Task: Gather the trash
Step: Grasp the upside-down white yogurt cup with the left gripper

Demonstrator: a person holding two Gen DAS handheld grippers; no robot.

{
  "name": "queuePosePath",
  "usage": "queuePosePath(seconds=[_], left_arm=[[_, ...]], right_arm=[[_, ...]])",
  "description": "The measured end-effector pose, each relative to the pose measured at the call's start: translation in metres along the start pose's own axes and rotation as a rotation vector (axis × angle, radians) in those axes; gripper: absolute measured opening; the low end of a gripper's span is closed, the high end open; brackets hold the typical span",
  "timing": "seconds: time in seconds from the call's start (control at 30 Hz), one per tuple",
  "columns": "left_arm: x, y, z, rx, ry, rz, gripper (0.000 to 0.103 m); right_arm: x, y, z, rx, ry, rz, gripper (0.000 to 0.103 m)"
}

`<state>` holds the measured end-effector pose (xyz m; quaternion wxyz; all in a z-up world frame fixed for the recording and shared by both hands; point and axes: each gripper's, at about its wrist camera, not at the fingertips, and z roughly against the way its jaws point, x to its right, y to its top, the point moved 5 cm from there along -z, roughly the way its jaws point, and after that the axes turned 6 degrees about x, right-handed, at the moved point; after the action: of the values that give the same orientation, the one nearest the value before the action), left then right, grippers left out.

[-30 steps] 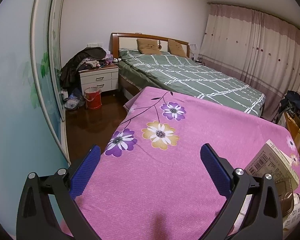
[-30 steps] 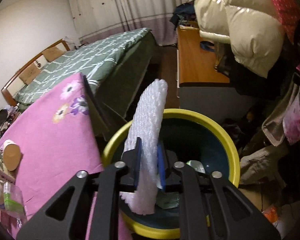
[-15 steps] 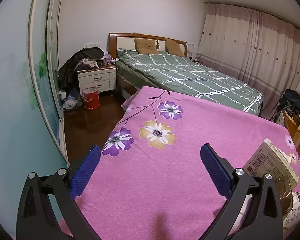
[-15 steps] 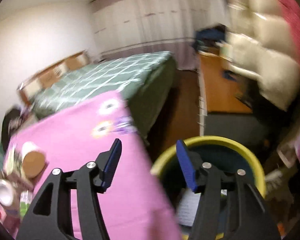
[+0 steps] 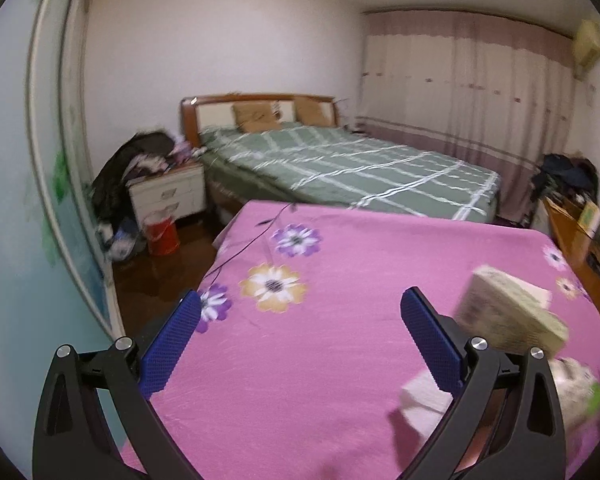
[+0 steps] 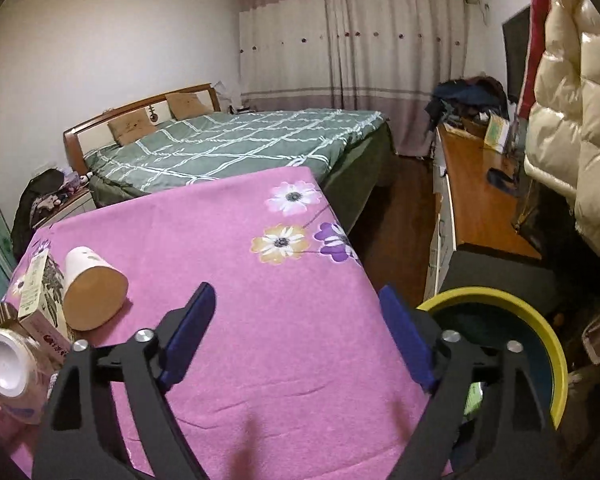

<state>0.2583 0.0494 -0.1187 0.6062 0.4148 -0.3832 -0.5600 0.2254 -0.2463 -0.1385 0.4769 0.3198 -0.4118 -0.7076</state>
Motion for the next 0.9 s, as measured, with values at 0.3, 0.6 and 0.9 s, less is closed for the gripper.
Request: queuePosePath(seconds=[0.3,0.6,0.9], left_arm=[[0.084,-0.011,0.095,-0.001,-0.330,-0.371,0.095],[0.146,-0.038,0.118,-0.091,-0.577,-0.600,0.079],[0.176,-0.054,0.084,-0.142,-0.607,-0.737,0.078]], right_arm=[[-0.001,0.001,0.004,0.008,0.009,0.011,0.090],[0.002,0.000,0.001,-0.012,0.013,0.002,0.090],[0.012,-0.003,-0.007,-0.050,0.029,-0.049,0.090]])
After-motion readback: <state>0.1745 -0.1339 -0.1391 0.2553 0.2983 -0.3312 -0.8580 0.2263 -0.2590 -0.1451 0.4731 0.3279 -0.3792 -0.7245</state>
